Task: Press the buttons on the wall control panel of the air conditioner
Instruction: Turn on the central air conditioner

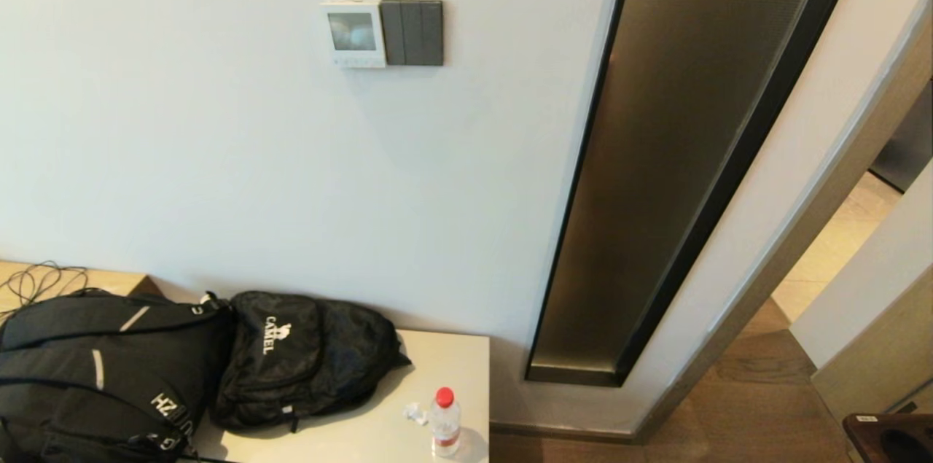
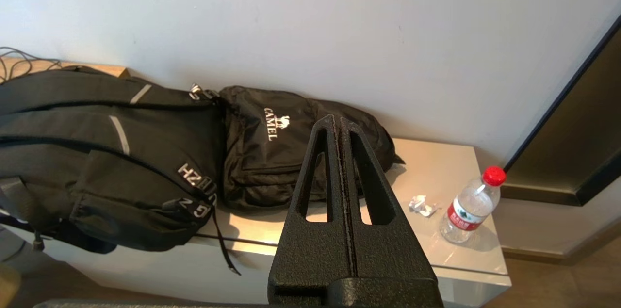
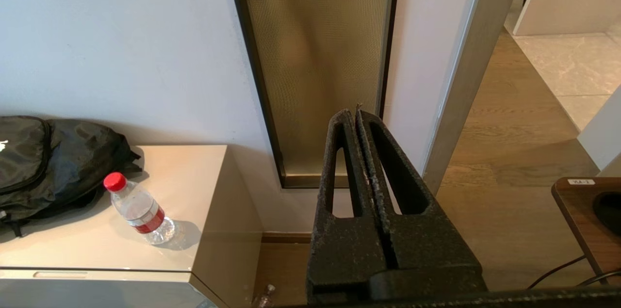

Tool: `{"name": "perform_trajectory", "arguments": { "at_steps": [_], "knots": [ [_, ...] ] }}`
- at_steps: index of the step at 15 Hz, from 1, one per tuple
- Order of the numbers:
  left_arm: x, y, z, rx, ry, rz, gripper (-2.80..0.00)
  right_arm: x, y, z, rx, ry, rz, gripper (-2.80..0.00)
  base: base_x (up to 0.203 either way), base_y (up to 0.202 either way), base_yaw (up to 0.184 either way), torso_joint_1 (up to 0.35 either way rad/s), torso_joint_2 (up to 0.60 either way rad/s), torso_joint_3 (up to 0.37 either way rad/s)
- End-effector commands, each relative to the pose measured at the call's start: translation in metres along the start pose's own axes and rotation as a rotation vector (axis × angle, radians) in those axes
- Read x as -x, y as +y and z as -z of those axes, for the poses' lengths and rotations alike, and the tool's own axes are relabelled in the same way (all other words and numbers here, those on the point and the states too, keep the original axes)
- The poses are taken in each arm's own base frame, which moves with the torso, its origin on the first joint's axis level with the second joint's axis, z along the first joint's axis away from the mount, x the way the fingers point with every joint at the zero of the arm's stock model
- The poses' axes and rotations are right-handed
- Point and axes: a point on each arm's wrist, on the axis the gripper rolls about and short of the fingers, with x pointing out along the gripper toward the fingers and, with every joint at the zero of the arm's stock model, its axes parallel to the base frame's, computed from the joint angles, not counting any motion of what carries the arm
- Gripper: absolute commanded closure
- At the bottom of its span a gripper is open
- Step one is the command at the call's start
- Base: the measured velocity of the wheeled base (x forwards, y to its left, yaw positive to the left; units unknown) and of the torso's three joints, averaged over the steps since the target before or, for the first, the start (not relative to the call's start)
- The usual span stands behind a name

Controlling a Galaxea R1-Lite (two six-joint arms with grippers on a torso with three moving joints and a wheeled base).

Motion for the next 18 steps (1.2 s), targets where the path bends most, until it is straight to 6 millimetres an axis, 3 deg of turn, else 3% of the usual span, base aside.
{"name": "perform_trajectory", "arguments": {
  "at_steps": [1,8,9,12,15,18],
  "knots": [
    [0.000,0.000,0.000,0.001,-0.002,0.000,0.00,0.000,0.000,0.000,0.001,0.001,-0.001,0.00,0.000,0.000,0.000,0.000,0.00,0.000],
    [0.000,0.000,-0.001,-0.025,0.018,0.001,0.00,0.000,0.000,0.000,0.001,0.001,-0.001,0.00,0.000,0.000,0.000,0.000,0.00,0.000],
    [0.000,0.000,-0.009,-0.022,0.011,0.006,0.00,0.000,0.000,0.000,0.001,0.001,-0.001,0.00,0.000,0.000,0.000,0.000,0.00,0.000],
    [-0.004,-0.001,-0.067,0.001,-0.025,0.033,0.00,0.000,0.000,0.000,0.001,0.001,-0.001,0.00,0.000,0.000,0.000,0.000,0.00,0.000],
    [-0.047,-0.003,-0.119,0.026,0.019,0.086,0.00,0.000,0.000,0.000,0.002,0.001,-0.001,0.00,0.000,0.000,0.000,0.000,0.00,0.000],
    [-0.122,-0.010,-0.160,0.039,0.037,0.109,0.00,0.000,0.000,0.000,0.001,0.001,-0.001,0.00,0.000,0.000,0.000,0.000,0.00,0.000]
  ]
}}
